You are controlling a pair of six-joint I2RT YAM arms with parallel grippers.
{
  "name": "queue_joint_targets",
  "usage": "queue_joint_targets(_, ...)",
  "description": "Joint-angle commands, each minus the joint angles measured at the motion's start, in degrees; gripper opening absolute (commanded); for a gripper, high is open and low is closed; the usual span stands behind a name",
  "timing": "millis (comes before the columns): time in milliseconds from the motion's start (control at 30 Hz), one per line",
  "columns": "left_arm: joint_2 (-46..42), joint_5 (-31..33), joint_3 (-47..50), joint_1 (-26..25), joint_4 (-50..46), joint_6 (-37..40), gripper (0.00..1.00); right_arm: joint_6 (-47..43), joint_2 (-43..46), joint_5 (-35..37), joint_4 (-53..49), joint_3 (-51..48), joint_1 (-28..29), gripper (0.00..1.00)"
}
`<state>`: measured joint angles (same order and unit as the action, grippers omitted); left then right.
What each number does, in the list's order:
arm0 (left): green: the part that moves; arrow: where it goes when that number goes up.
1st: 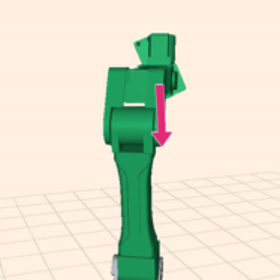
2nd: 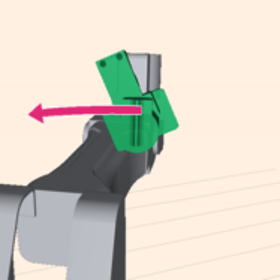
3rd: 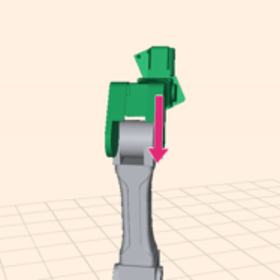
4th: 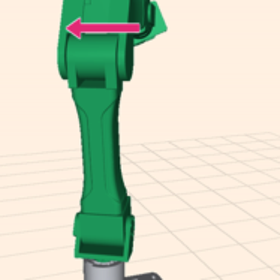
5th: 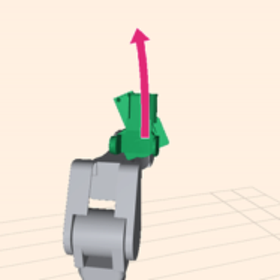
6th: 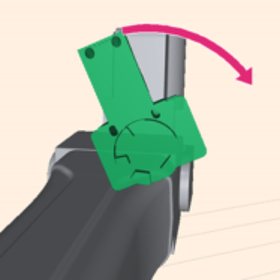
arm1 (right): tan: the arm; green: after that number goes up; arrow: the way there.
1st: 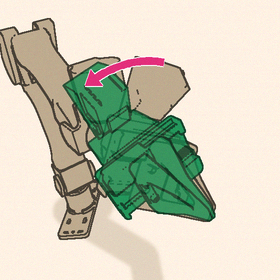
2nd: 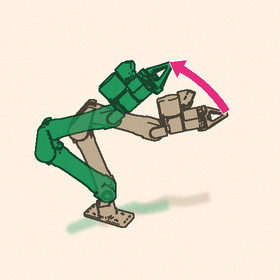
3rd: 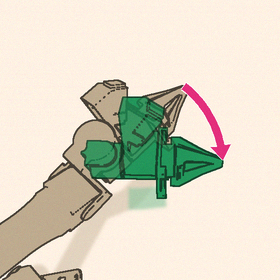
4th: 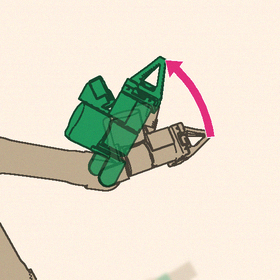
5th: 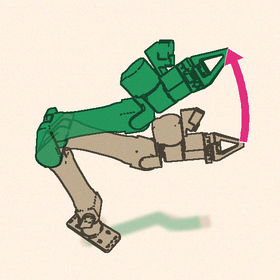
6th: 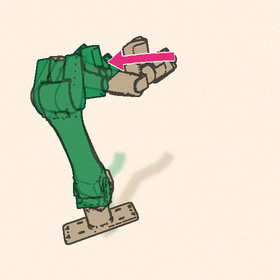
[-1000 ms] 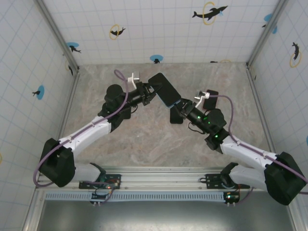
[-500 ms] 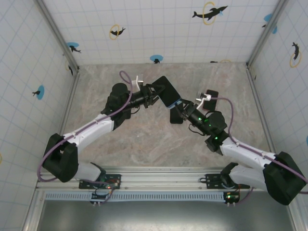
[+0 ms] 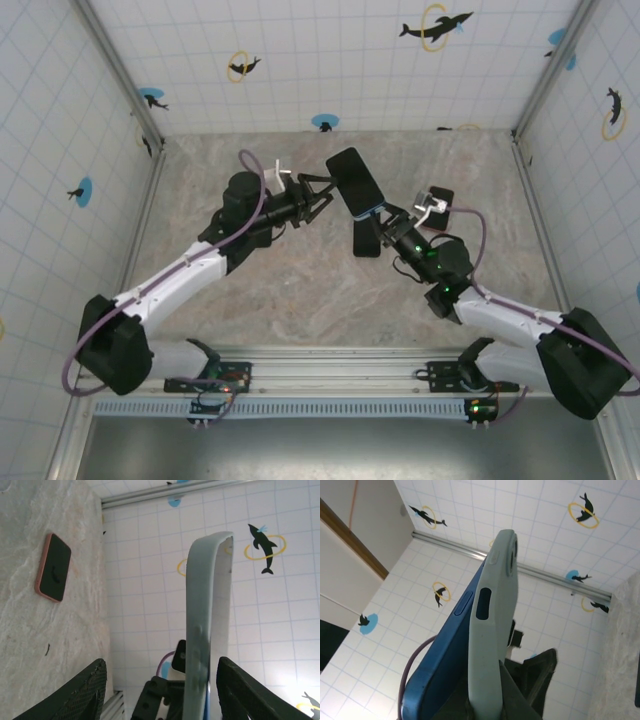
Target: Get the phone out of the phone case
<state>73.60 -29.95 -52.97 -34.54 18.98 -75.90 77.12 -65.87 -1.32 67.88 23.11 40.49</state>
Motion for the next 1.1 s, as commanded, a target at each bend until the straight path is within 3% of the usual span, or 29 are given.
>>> queue_joint_targets(0, -4.3, 6.3, 1.0, -3.0, -2.3, 0.1, 0.61, -1.4, -0.9, 6.1, 9.8, -0.8, 0.6, 0.00)
queue_joint_targets(267, -5.4, 23.2, 3.0, -16.5, 5.2, -5.7, 0.61, -3.2, -6.1, 18.2, 16.6, -0.6, 4.0, 0.00)
queue_joint_targets(400, -4.7, 28.2, 4.4, -20.2, 8.9, -8.3, 0.61, -3.5, -9.0, 19.3, 19.9, 0.8, 5.1, 0.00)
queue_joint_targets(700, -3.4, 37.8, 6.1, -23.3, 14.0, -12.5, 0.57, -4.8, -10.9, 21.7, 21.6, 1.6, 7.1, 0.00)
queue_joint_targets(1067, 1.2, 40.3, 6.0, -25.6, 20.3, -16.3, 0.53, -5.5, -11.1, 24.4, 24.0, 1.0, 8.4, 0.00)
